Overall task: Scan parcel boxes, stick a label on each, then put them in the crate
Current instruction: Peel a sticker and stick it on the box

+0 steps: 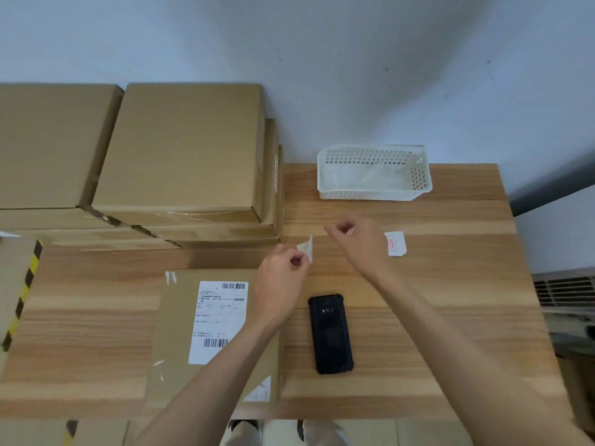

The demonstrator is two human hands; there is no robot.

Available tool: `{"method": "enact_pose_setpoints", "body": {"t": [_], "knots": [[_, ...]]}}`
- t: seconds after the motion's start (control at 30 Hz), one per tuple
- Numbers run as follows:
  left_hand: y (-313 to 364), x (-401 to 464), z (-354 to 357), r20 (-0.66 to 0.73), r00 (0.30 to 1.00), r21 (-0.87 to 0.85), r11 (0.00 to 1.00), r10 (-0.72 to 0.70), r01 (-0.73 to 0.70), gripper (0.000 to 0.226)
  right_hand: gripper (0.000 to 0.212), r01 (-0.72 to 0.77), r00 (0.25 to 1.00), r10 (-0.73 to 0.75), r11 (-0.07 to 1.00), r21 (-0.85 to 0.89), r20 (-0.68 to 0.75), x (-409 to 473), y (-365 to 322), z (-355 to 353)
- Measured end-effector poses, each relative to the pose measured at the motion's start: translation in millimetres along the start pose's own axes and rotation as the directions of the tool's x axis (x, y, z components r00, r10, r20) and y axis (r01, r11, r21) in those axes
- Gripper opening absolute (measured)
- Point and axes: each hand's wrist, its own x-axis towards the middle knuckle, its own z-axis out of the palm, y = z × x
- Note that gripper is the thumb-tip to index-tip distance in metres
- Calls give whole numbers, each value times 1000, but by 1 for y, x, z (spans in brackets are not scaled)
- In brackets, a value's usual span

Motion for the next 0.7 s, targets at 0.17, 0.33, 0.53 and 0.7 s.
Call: {"method": "enact_pose_setpoints", "body": {"t": [0.17,0.33,0.53,0.7], "knots": [[2,-13,3,-12,996,51,995,87,-87,14,25,-43,999,40,986,158,24,-55,-4,19],[-5,-30,10,-15,986,107,980,168,-165,14,19,-81,996,87,983,167,-29,-75,4,29],[-15,-51,9,-28,970,122,964,242,-237,11,16,-100,994,105,985,140,-26,-97,4,35],[-26,-63,-4,10,967,-10,967,254,-254,9,14,-133,991,135,974,183,1,-109,-6,43]]}}
